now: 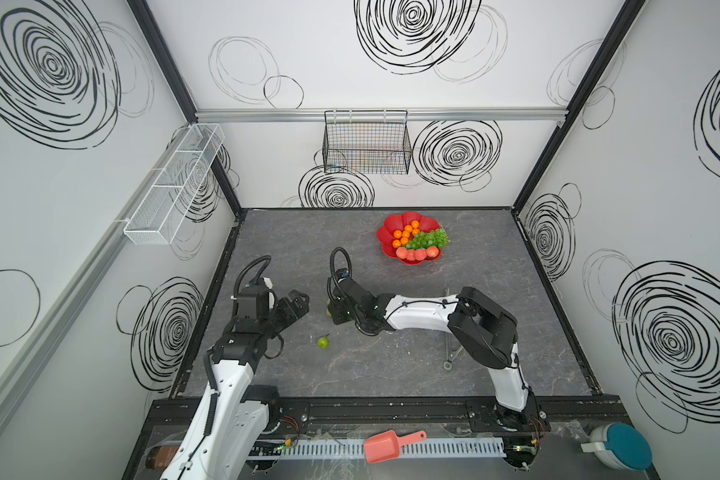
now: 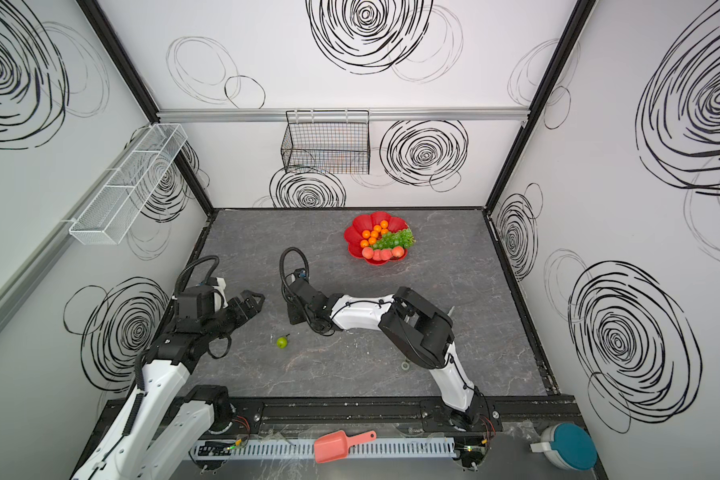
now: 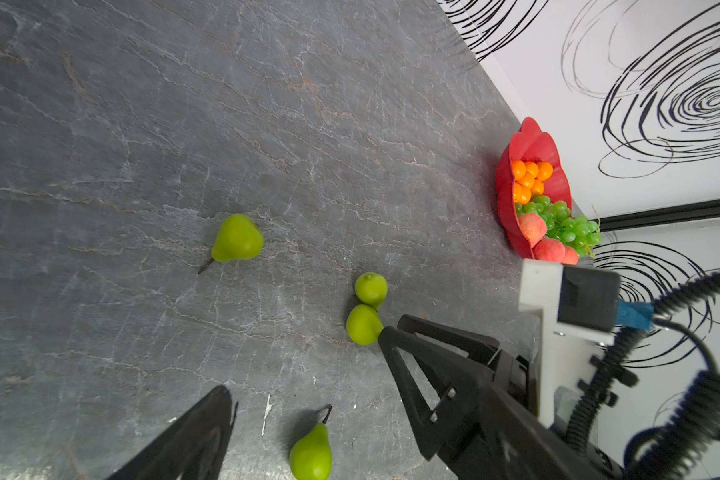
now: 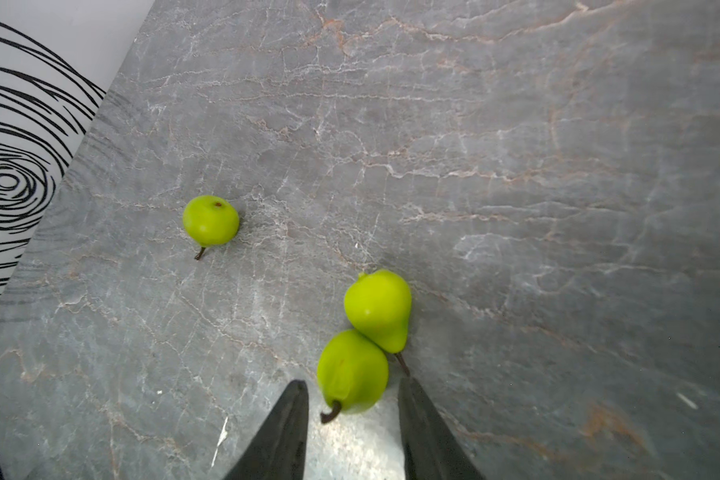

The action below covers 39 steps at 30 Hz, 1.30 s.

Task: Place and organize the fake fruits in the fruit bowl
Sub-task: 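Lower the right gripper and close it on a small green pear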

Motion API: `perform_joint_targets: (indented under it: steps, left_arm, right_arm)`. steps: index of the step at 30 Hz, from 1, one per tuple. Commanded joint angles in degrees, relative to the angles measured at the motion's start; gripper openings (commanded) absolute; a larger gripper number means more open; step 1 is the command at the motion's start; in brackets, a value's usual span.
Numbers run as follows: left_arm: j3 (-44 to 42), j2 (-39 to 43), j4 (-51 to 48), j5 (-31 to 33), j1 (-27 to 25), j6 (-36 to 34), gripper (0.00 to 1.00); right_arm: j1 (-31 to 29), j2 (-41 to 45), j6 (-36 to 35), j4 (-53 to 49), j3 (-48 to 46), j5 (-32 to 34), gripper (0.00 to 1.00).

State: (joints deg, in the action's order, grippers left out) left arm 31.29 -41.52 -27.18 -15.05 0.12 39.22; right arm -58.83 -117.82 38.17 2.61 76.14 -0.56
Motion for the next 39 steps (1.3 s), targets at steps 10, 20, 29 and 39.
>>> perform_joint_targets:
  steps: [10, 20, 29, 39]
  left_arm:
    - [0.5, 0.5, 1.9, -1.0, 0.5, -0.6, 0.96]
    - [0.4, 0.4, 2.1, -1.2, 0.4, -0.8, 0.96]
    - [0.5, 1.2, 3.3, -2.7, 0.2, -0.7, 0.96]
    - [1.8, -0.5, 6.9, 0.6, -9.7, -0.6, 0.96]
  right_arm:
    - [0.6, -1.3, -0.3, -1.7, 2.3, -0.7, 0.23]
    - [0.8, -0.8, -0.3, -1.9, 2.3, -0.6, 0.15]
    - [0.9, 2.7, -0.7, -2.7, 1.6, 0.5, 0.10]
    - [0.5, 13.0, -0.3, -2.6, -4.5, 0.8, 0.08]
